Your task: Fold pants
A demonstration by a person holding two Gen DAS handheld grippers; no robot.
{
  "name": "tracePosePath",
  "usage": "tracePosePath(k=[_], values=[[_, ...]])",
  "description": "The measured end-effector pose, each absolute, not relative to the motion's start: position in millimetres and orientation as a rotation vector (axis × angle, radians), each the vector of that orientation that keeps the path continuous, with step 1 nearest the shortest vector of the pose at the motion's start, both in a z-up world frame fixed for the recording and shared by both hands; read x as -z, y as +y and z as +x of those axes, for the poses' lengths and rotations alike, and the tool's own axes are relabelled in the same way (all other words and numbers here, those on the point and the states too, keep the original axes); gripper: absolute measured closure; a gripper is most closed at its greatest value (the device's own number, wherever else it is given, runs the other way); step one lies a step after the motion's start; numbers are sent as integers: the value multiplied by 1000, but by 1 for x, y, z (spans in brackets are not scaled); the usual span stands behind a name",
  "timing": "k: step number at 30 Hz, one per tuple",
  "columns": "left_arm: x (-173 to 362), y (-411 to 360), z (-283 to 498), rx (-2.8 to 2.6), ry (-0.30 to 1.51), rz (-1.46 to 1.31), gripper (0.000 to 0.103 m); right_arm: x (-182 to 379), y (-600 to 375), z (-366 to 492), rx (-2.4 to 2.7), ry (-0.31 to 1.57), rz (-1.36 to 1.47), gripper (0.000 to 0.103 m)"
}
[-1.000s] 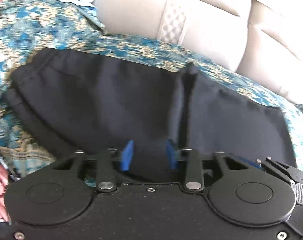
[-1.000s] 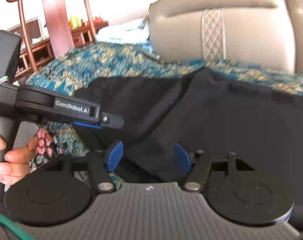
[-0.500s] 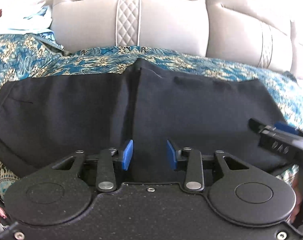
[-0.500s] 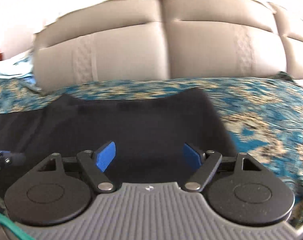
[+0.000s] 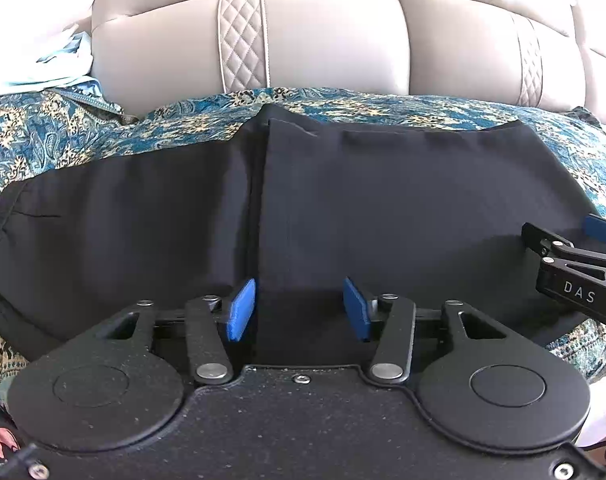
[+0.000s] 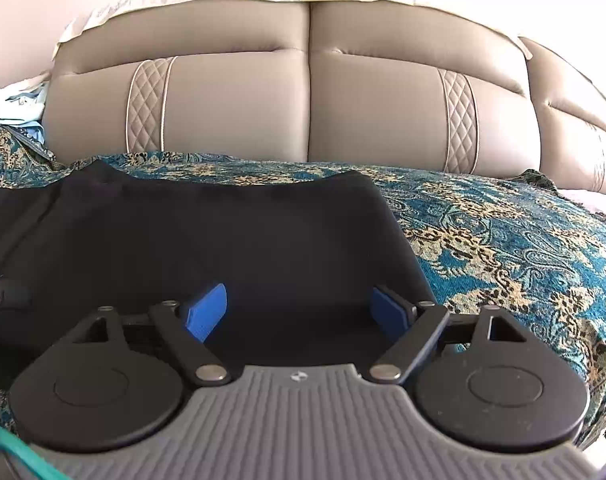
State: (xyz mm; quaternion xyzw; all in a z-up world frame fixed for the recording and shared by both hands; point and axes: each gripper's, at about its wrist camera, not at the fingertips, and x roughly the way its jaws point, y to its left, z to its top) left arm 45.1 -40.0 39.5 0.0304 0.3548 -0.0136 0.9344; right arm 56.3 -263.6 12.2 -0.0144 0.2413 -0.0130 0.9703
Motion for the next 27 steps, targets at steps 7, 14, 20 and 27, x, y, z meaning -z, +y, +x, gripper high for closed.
tracePosePath(k=[7, 14, 20, 27], values=[[-37, -28, 46, 26, 732, 12, 41, -14, -266, 76, 32, 527, -8, 7], [-35, -29, 44, 29, 719, 31, 39, -28, -279, 138, 22, 653, -10, 6], [-34, -28, 44, 21, 714, 34, 35, -35, -291, 191, 23, 740, 21, 5], [-33, -28, 44, 3, 713, 24, 30, -31, -311, 229, 63, 767, 122, 0]])
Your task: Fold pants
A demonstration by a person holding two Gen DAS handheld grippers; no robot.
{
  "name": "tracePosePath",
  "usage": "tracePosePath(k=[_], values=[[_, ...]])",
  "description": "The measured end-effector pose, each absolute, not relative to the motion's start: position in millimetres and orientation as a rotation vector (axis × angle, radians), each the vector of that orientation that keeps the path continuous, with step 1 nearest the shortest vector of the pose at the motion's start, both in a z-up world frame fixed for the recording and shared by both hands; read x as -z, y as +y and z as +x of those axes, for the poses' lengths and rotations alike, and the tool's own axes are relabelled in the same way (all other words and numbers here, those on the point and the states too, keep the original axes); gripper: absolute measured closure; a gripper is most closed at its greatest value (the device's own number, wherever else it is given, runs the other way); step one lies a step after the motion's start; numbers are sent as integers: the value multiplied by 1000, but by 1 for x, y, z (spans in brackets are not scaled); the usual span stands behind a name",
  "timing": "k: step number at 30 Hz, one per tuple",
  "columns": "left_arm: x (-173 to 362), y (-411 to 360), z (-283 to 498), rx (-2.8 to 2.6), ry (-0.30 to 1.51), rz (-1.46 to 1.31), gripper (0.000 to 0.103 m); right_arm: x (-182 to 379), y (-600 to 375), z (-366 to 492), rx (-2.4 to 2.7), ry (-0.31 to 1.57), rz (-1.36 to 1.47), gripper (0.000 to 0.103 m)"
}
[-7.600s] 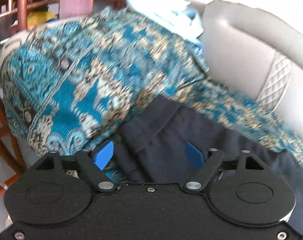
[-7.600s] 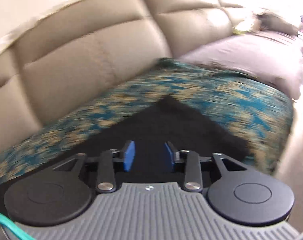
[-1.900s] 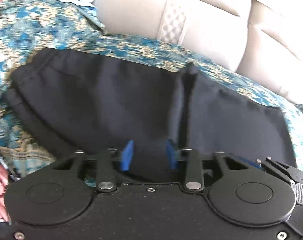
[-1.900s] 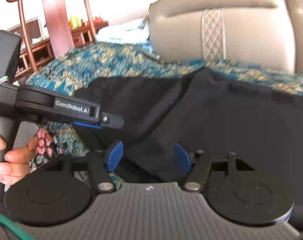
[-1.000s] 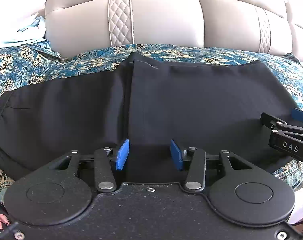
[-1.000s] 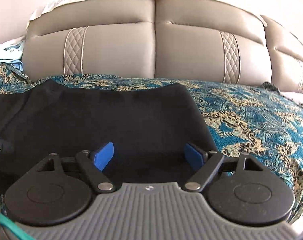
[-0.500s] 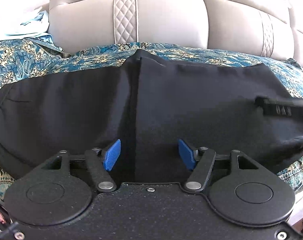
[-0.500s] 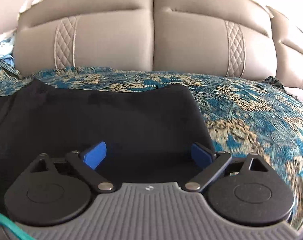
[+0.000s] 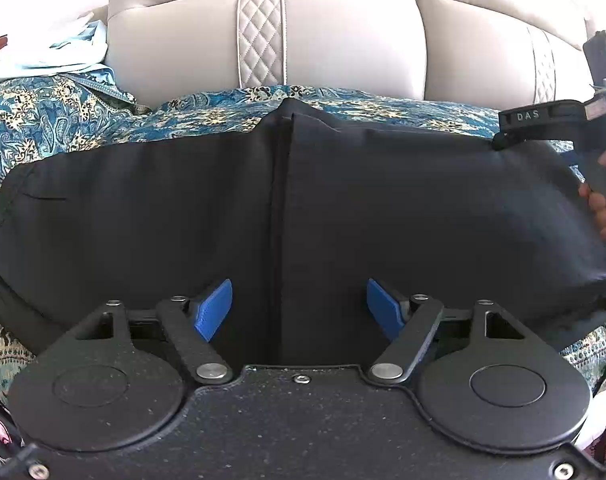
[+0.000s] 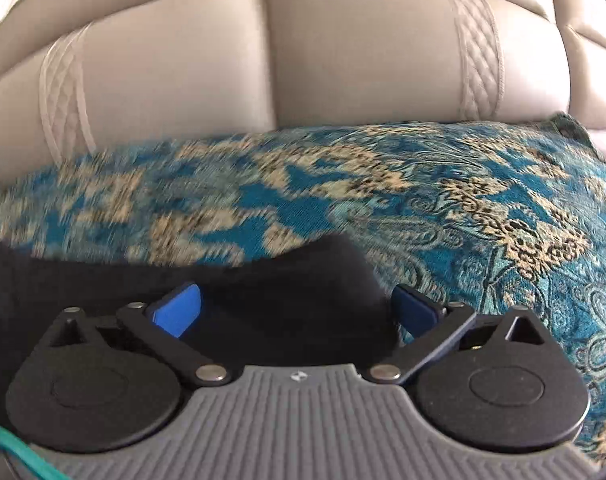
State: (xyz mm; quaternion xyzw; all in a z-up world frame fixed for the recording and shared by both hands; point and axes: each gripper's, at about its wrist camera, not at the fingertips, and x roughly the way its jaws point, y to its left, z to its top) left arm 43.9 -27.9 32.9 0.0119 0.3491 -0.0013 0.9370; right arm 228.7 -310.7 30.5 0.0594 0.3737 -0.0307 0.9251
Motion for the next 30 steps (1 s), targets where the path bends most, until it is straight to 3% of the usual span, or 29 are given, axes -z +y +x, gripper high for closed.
tracePosePath(k=[8, 17, 30], values=[[-33, -28, 44, -4, 717, 20, 28, -33, -309, 222, 117, 694, 169, 1], [-31, -27, 43, 5, 705, 20, 27, -36, -303, 133, 173, 448, 97, 1], [-30, -26, 41, 19, 693, 26, 26, 15, -310, 40, 225, 380, 78, 0]])
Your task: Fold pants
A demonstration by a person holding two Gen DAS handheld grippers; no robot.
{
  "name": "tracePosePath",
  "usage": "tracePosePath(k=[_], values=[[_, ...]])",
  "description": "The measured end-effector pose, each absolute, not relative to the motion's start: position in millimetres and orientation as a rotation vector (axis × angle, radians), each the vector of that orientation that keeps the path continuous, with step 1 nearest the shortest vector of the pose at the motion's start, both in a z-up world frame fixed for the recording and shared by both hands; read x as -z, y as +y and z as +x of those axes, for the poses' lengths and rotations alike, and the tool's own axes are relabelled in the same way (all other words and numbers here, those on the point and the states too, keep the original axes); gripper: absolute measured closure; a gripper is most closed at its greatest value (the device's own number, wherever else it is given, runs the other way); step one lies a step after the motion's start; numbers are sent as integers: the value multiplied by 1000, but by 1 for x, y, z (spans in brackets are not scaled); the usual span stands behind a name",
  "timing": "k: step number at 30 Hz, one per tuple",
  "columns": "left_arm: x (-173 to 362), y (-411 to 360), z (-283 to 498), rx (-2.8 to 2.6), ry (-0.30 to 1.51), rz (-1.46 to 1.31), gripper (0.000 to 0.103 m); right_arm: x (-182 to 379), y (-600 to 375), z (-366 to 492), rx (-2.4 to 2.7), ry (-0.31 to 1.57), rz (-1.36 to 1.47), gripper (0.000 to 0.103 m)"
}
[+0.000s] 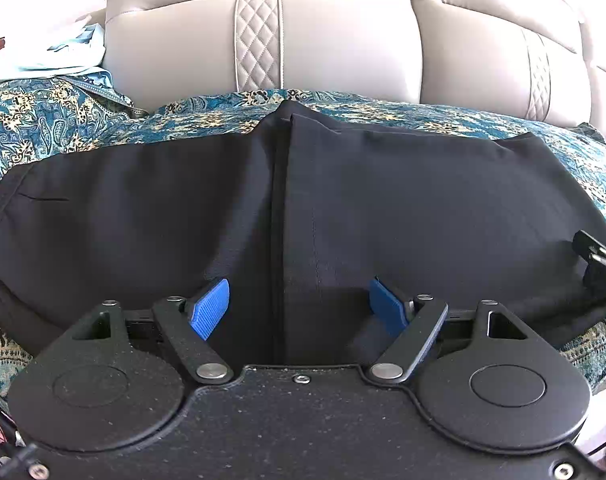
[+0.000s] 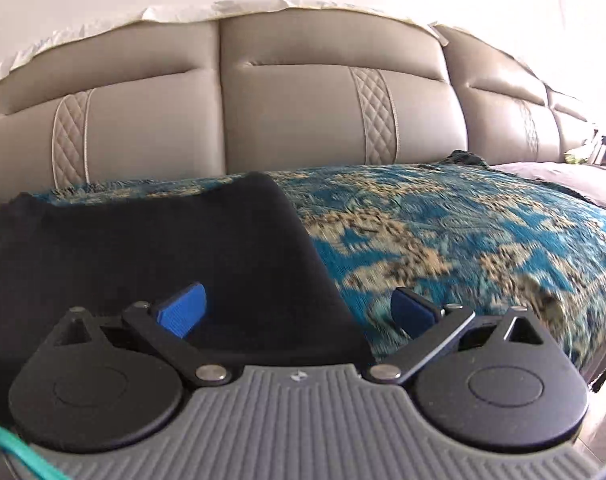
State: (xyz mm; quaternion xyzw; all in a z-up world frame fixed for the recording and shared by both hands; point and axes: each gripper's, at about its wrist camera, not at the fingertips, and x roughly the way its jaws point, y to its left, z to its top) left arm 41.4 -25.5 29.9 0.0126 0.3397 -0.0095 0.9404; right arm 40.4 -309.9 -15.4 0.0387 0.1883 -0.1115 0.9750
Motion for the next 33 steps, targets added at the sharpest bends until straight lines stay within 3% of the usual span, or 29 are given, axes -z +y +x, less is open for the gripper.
tracePosePath(k=[7, 11, 18, 20, 22, 33], values=[[-30, -27, 42, 23, 694, 30, 23, 33, -310, 34, 216, 259, 46, 0], [-35, -24, 44, 41, 727, 25, 22, 18, -301, 38, 249, 303, 25, 0], [-53, 2, 31, -15, 690, 28, 16, -10, -261, 24, 136, 152, -49, 0], [-59, 16, 27, -53, 666, 23, 12, -11, -246, 26, 71, 160, -56, 0], [-63, 33, 23, -98, 647, 0, 1, -8, -228, 30, 1, 184, -68, 0], [-54, 164, 12, -362, 656, -331, 1, 10, -149, 33, -262, 255, -184, 0]])
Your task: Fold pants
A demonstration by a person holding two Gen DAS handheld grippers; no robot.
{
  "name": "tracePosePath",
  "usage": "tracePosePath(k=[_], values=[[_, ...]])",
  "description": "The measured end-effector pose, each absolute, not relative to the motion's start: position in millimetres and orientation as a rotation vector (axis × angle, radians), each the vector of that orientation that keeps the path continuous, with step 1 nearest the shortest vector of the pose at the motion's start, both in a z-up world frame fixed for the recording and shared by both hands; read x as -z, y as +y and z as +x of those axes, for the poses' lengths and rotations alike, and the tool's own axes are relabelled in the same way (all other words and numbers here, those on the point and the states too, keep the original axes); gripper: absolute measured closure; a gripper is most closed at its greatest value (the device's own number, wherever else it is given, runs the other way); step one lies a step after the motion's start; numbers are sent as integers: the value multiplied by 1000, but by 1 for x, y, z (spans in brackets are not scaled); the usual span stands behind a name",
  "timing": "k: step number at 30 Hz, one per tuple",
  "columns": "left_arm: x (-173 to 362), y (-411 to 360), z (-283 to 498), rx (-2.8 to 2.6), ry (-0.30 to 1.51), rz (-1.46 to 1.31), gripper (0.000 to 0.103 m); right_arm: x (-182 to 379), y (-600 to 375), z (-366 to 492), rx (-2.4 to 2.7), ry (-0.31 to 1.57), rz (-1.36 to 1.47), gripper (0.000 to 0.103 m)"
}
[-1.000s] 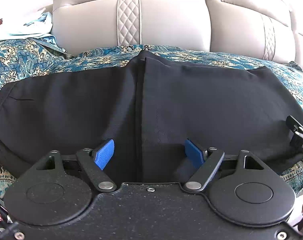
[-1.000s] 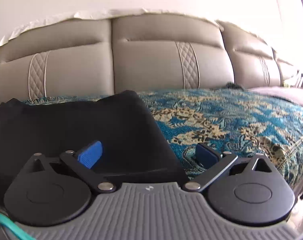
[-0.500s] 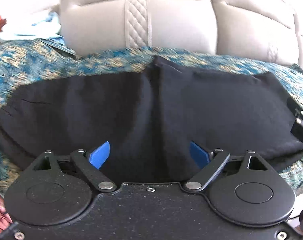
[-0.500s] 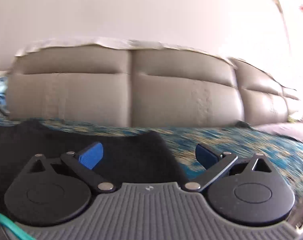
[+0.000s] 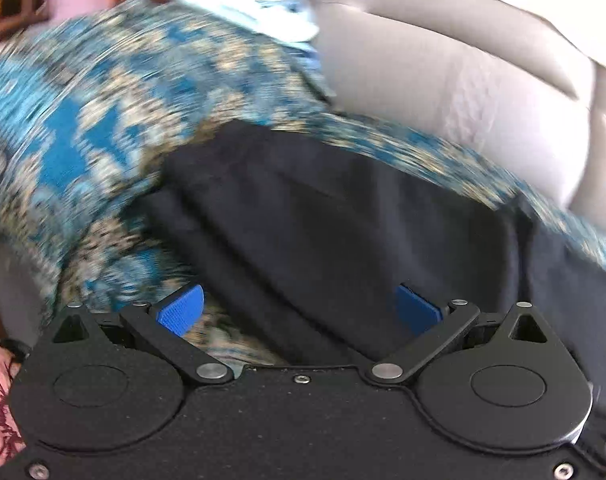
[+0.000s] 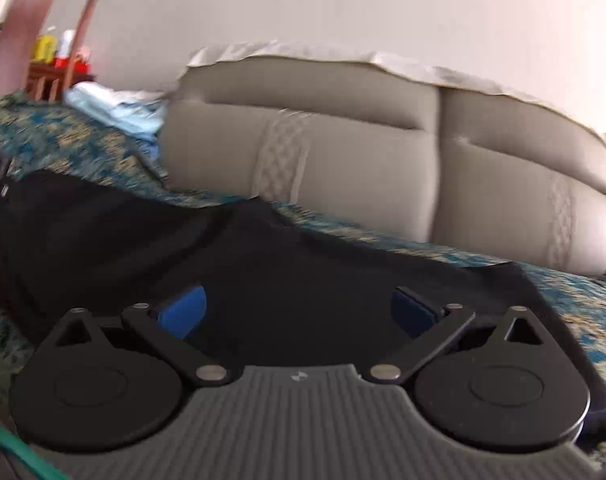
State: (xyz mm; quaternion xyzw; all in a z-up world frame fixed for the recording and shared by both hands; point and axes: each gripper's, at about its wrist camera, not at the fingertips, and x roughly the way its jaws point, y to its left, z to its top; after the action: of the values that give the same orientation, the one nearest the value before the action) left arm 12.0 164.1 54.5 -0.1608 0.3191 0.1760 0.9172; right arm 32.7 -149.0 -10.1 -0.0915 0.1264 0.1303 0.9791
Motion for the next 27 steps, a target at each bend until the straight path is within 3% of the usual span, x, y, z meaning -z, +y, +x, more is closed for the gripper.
tracePosePath(k=[5, 9, 20, 21, 24, 27], values=[[-48, 205, 19, -418, 654, -453, 6, 18, -137, 33, -310, 273, -219, 0], [-42, 223, 23, -406, 633, -543, 19, 16, -141, 38, -326, 295, -195, 0], [-32, 238, 47, -465, 632, -591, 20, 17, -148, 44, -351, 319, -156, 0], [-33, 237, 48, -476, 631, -582, 26, 17, -148, 44, -351, 321, -155, 0], [-41, 229, 44, -533, 593, -511, 78, 16, -147, 44, -351, 322, -156, 0], [-48, 221, 29, -486, 519, -459, 81, 16, -147, 44, -352, 322, -156, 0]])
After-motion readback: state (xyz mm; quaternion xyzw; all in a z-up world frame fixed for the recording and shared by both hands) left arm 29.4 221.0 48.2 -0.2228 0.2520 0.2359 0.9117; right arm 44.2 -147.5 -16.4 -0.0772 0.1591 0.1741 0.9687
